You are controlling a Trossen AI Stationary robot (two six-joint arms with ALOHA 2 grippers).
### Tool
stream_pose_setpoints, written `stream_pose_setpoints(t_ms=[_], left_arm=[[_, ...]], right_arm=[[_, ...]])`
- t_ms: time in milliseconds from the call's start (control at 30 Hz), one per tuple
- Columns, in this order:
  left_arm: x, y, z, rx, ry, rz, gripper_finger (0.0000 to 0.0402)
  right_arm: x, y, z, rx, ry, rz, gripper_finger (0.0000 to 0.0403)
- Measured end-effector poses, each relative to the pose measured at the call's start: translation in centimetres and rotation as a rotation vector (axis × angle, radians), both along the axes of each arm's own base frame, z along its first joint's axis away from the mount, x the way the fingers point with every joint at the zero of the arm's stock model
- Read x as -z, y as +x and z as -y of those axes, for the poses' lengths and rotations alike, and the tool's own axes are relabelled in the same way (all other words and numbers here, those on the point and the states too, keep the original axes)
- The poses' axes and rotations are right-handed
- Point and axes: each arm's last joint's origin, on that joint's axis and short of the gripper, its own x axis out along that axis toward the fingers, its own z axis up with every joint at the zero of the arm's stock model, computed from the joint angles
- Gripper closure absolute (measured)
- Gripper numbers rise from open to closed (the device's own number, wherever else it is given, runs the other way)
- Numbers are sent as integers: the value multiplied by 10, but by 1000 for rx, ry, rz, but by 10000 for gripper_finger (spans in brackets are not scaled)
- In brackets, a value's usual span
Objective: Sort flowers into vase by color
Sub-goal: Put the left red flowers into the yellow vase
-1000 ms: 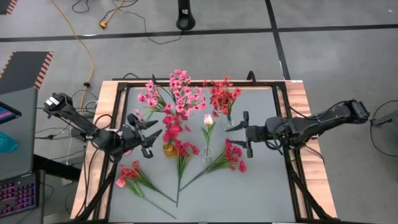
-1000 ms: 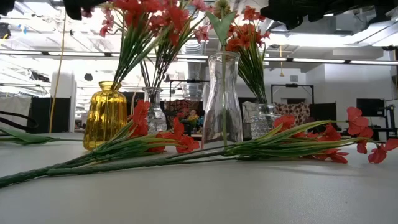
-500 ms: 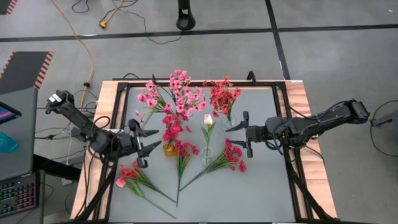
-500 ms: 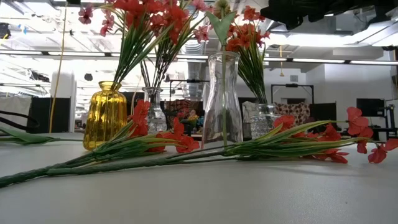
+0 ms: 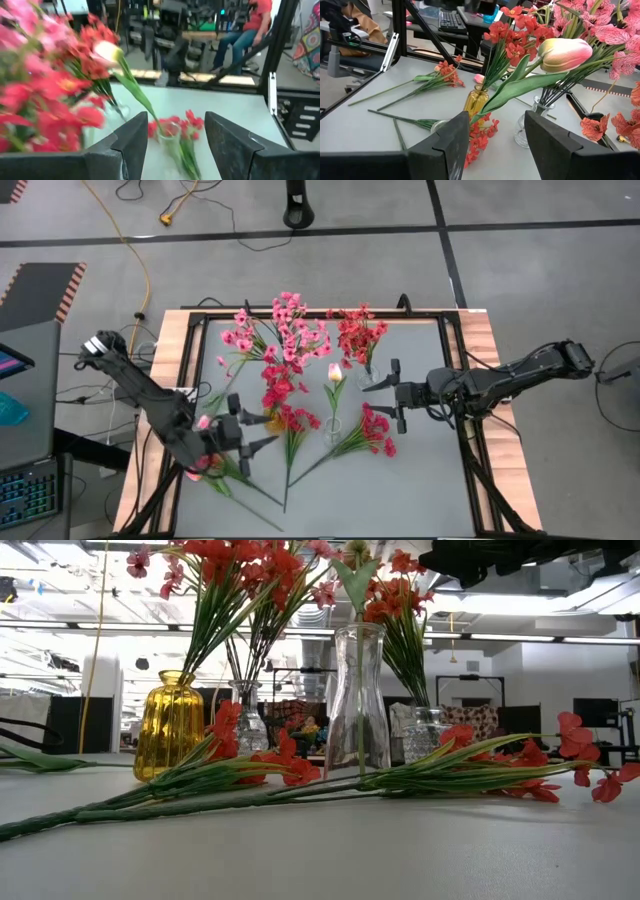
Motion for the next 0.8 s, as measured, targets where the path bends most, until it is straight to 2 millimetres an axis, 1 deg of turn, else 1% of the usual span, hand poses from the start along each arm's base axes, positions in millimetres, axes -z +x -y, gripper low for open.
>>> stream_pose_setpoints(t_ms=[167, 433, 633, 800], left_arm=[[14, 17, 14, -42, -152, -14, 217], [54, 33, 26, -78, -373, -92, 217], [81, 48, 20, -94, -563, -230, 217], [99, 51, 6, -158, -730, -413, 217]], right_arm=[[0, 0, 0, 0, 0, -1, 184], [0, 0, 0, 0, 0, -1, 184], [0, 0, 0, 0, 0, -2, 184], [1, 0, 0, 0, -1, -5, 184]])
